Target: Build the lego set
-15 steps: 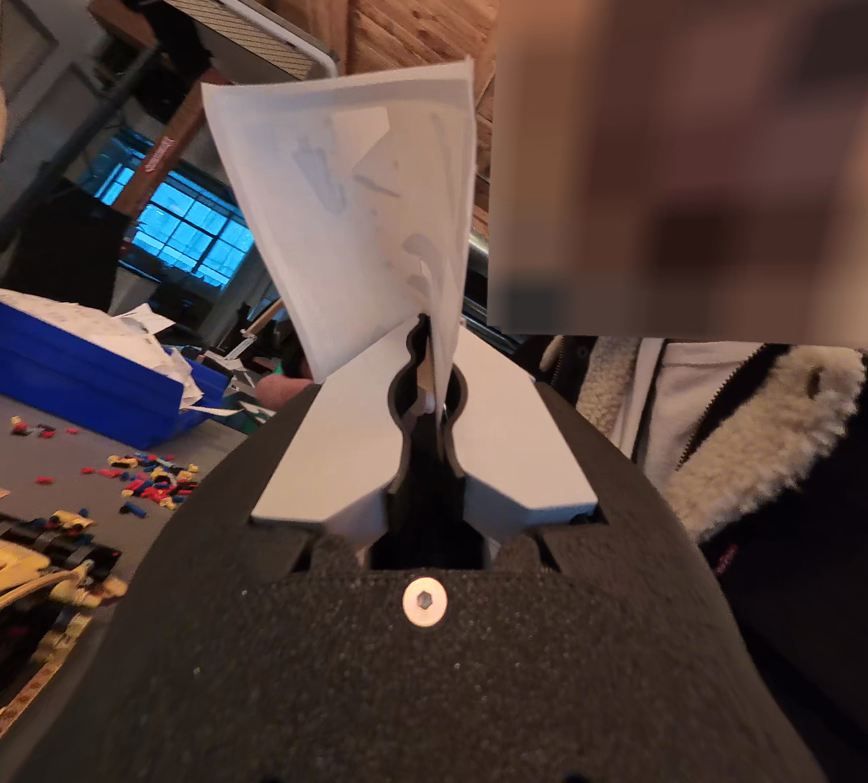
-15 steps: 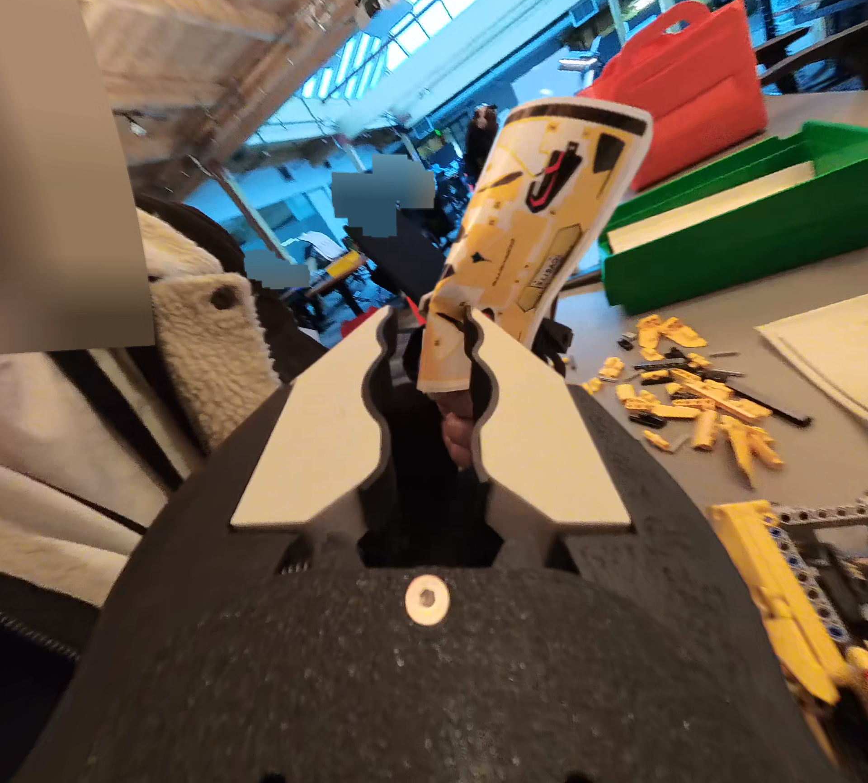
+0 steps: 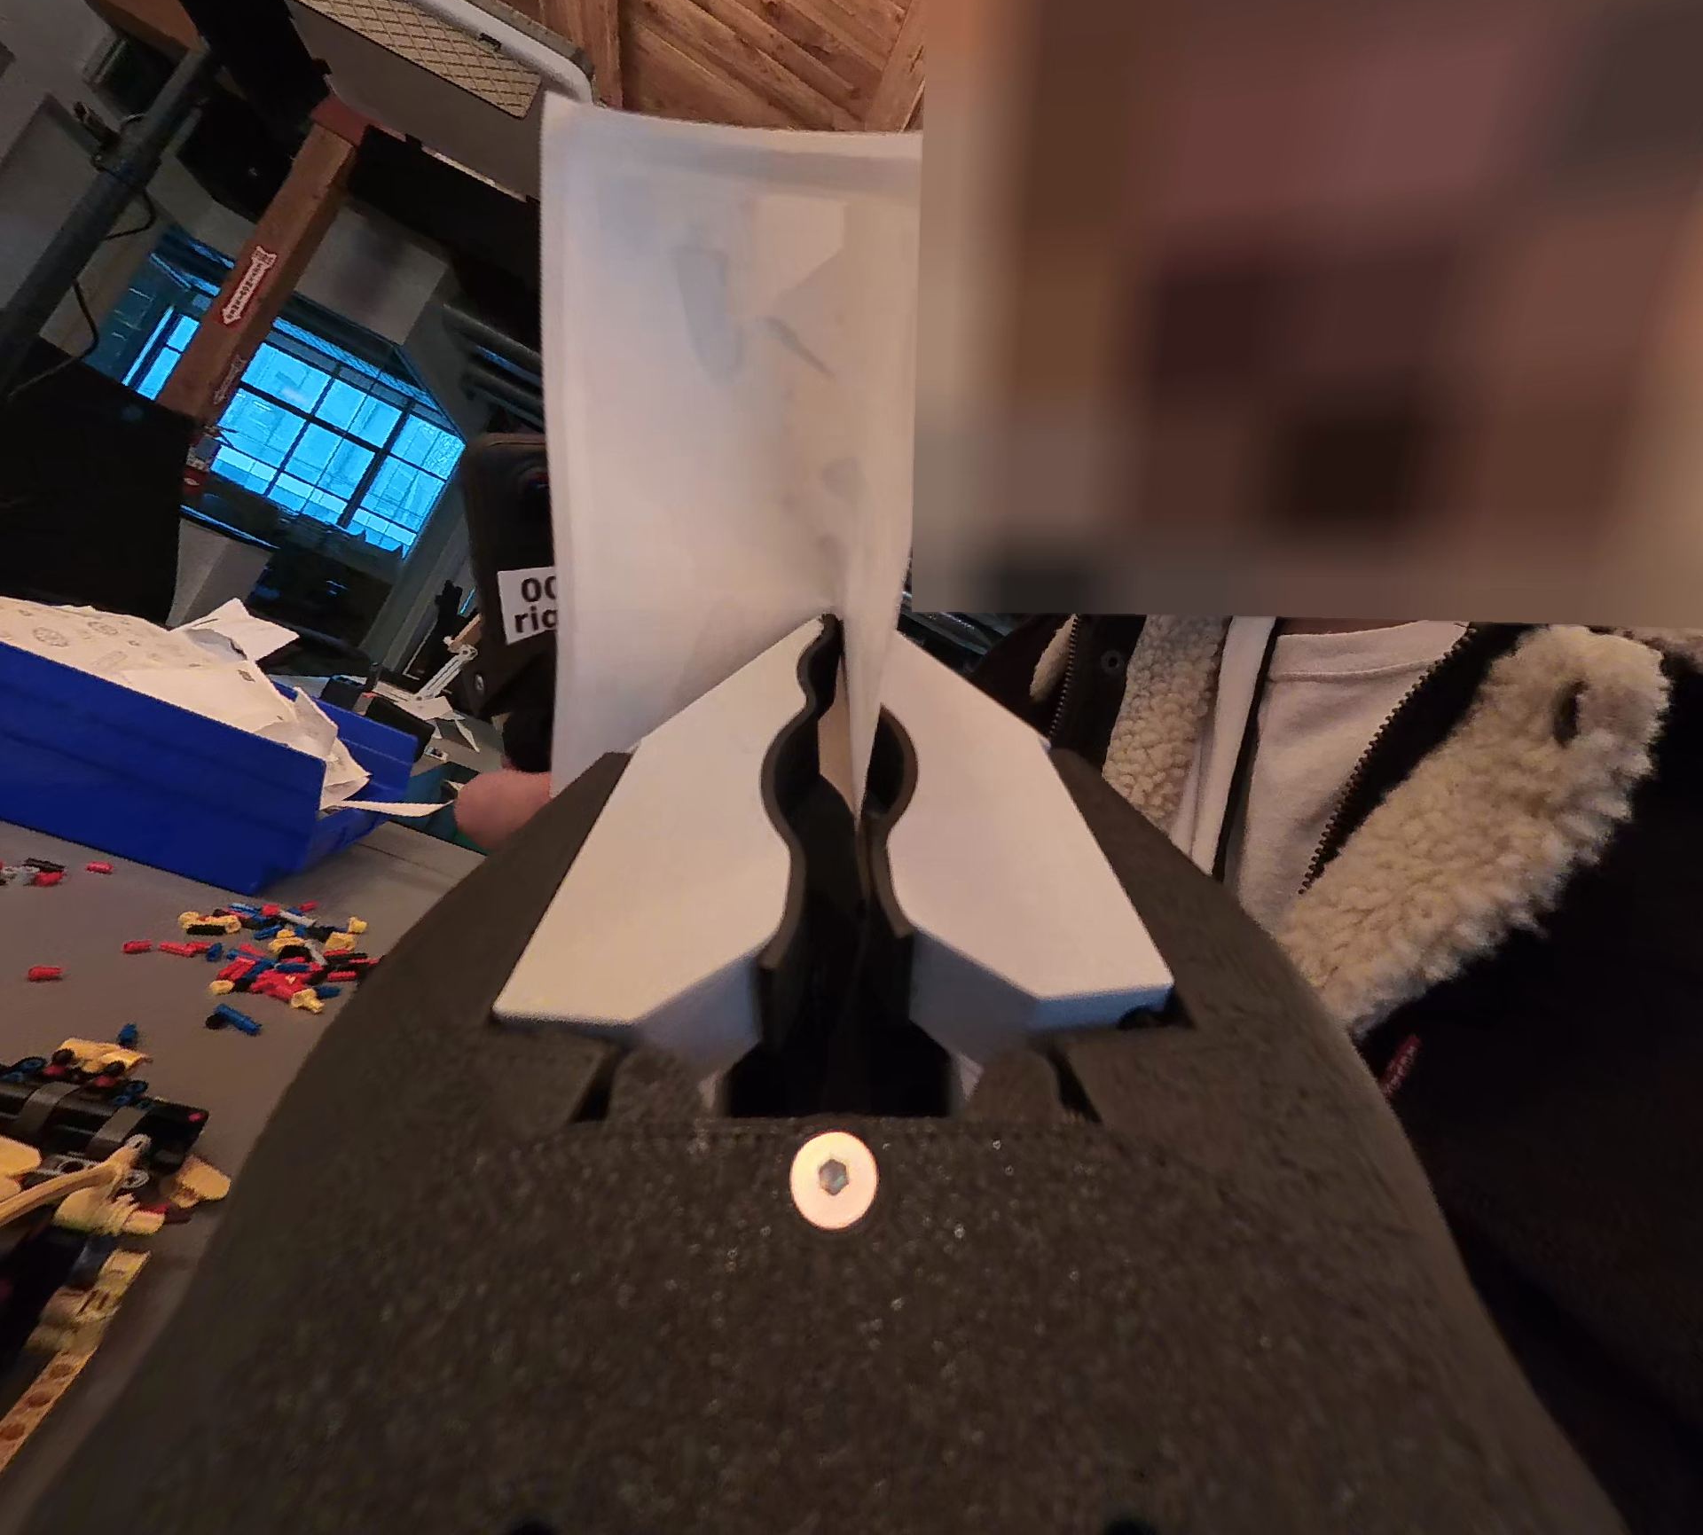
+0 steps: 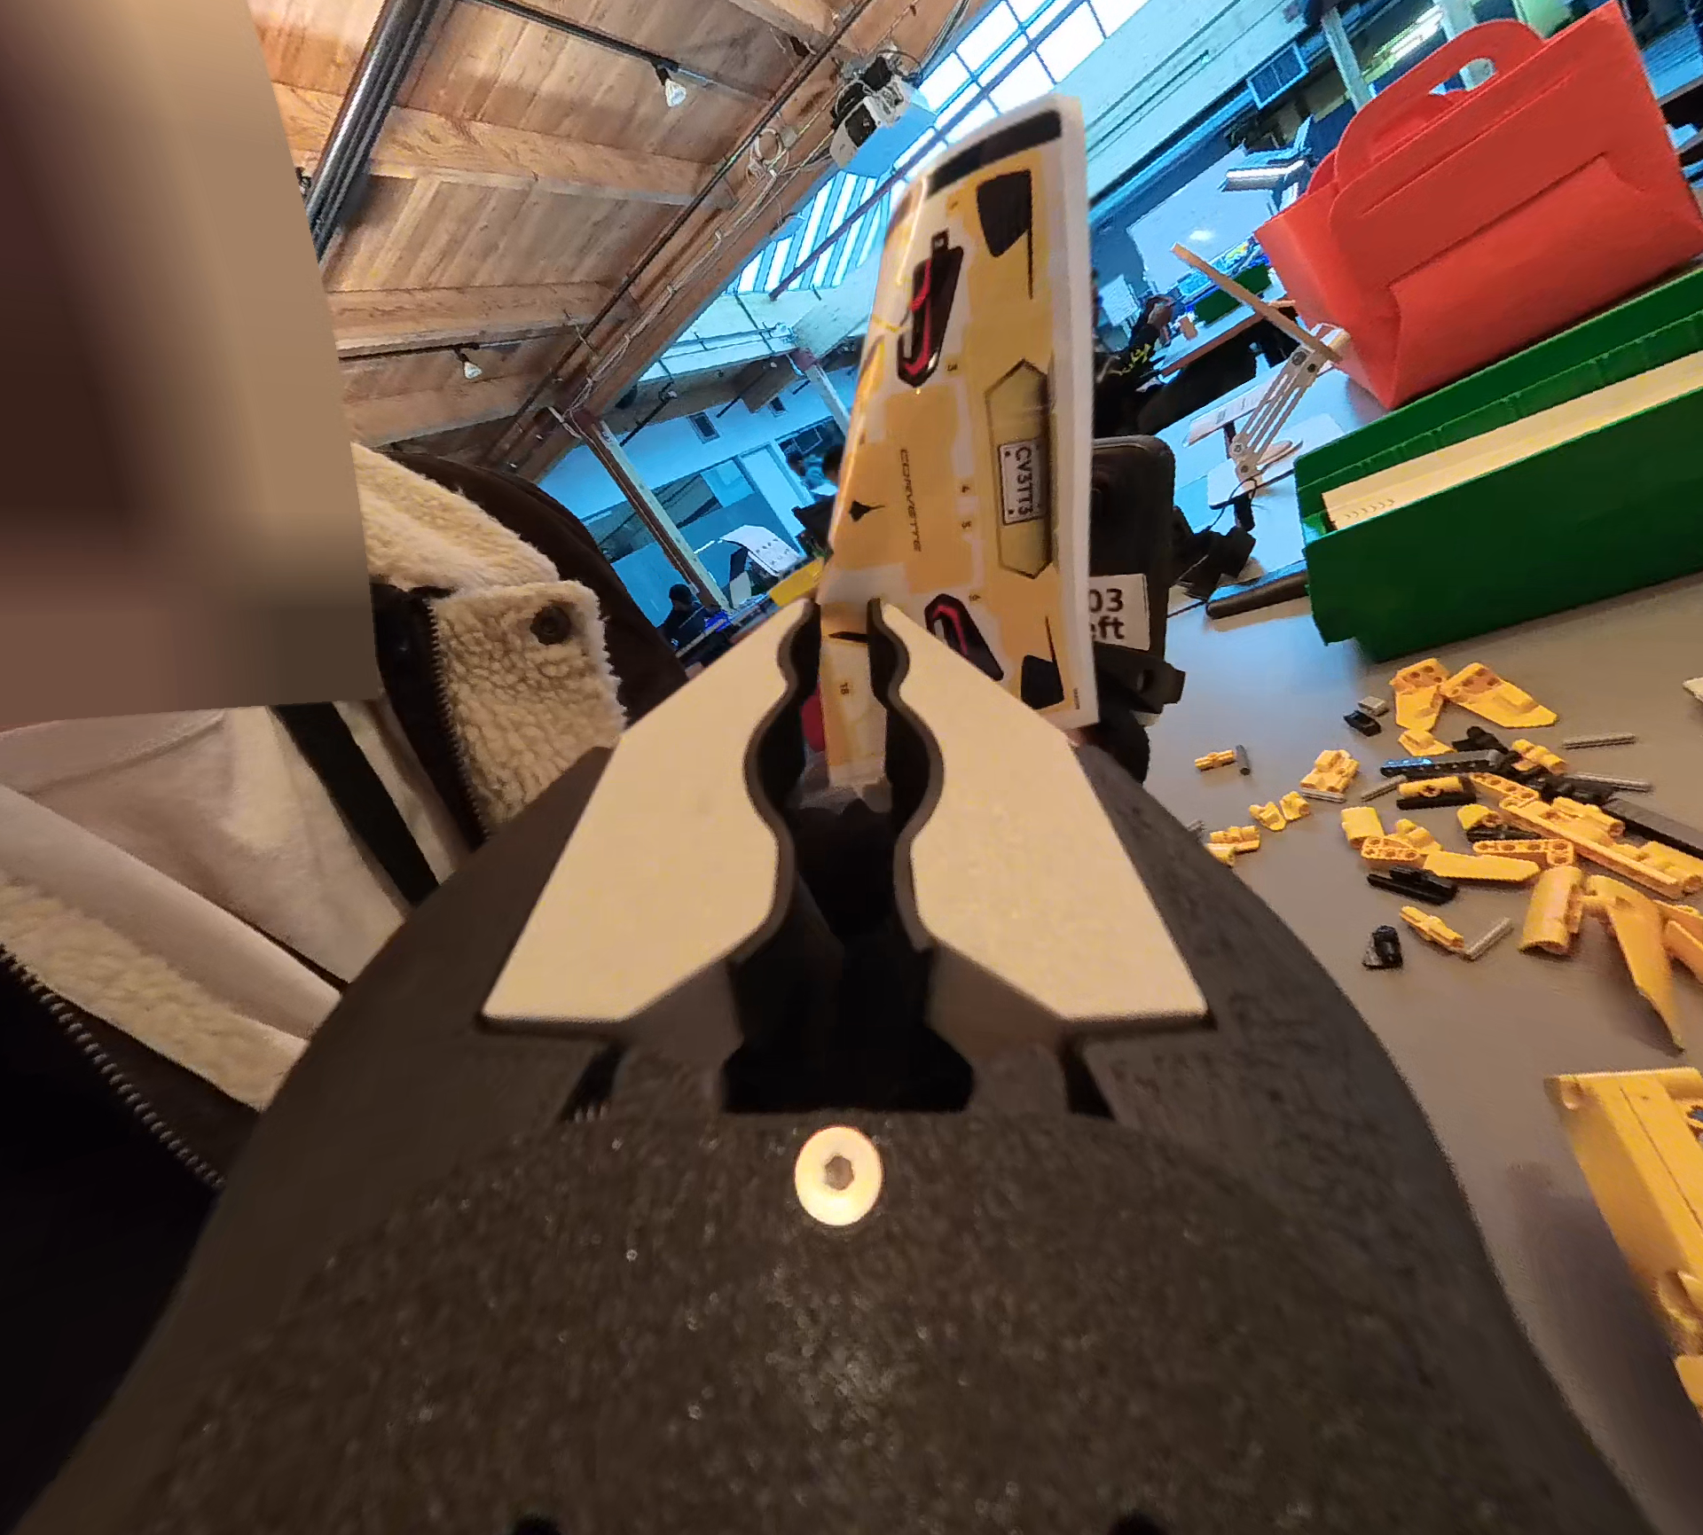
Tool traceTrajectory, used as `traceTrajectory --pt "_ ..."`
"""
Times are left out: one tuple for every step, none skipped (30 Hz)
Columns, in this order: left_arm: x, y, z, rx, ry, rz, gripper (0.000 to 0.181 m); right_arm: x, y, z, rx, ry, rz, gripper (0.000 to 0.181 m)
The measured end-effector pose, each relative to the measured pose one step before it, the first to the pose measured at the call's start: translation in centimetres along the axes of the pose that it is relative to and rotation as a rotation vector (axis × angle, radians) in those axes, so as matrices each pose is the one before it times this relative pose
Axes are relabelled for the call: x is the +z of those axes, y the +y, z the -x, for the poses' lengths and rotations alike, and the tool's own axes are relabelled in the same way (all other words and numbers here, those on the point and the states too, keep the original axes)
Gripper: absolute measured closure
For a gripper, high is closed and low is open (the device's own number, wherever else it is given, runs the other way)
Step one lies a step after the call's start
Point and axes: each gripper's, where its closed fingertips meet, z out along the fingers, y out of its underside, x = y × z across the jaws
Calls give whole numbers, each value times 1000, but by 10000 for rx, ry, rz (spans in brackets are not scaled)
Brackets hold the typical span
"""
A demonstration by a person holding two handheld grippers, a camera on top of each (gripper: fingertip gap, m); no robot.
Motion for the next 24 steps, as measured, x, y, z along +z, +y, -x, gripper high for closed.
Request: traceTrajectory --pt "-35 6 -6 9 -13 9 181 -41 -2 -50 -12 31 22 173" --pt "-37 -61 -24 -1 8 -25 181 -65 -57 -44 -6 27 -28 175" --pt "-50 -83 -1 5 -11 -39 181 -95 -53 -141 -63 91 -25 179" --pt "-60 -64 40 19 -33 -25 181 -117 -123 -100 -65 73 -78 181" --pt "-82 -71 102 19 -69 -23 181 -102 -163 19 -16 -6 -103 181" --pt "-90 -93 170 16 -104 -47 181 -54 -22 -49 -11 32 12 181" --pt "-117 -97 134 -1 -78 -54 181 -20 62 -117 -80 123 65 180" --pt "-115 -83 123 -12 -58 -48 181 71 167 -103 -183 191 138 173" --pt "-111 -69 100 -14 -48 -45 181 148 275 -37 -302 238 210 165" --pt "-82 -26 48 -19 -20 -18 181 145 275 -75 -336 304 212 166" --pt "-56 15 75 -8 -34 -1 181 123 140 -137 -276 311 148 167" --pt "-23 2 38 0 -22 -16 181 62 -53 -112 -213 272 55 166" --pt "0 -11 -44 -14 31 -17 181 37 -93 -49 -142 174 24 167" --pt "47 30 -44 4 20 10 181 37 -64 14 -55 61 44 167" --pt "71 79 -30 19 8 34 181 50 5 66 30 -39 55 168" --pt "74 53 -74 -2 41 25 181 53 49 41 76 -67 34 169" --pt "62 2 -67 -11 43 -4 181 12 -12 136 96 -147 -31 170" --pt "41 0 -47 -8 22 1 181 12 -30 111 104 -126 -49 170" --pt "25 15 -35 2 15 21 181 -5 -17 102 81 -111 -40 171" --pt "24 21 -43 11 16 27 181 -10 9 81 72 -97 -31 172" --pt "21 23 -58 3 25 24 181 1 5 101 82 -119 -29 173" --pt "17 26 -62 -9 32 24 181 12 26 88 118 -130 -19 173" --pt "4 18 -27 -7 13 14 181 6 32 62 111 -115 -13 173" --pt "12 8 -12 3 -2 8 181 -12 10 21 102 -86 -19 174"
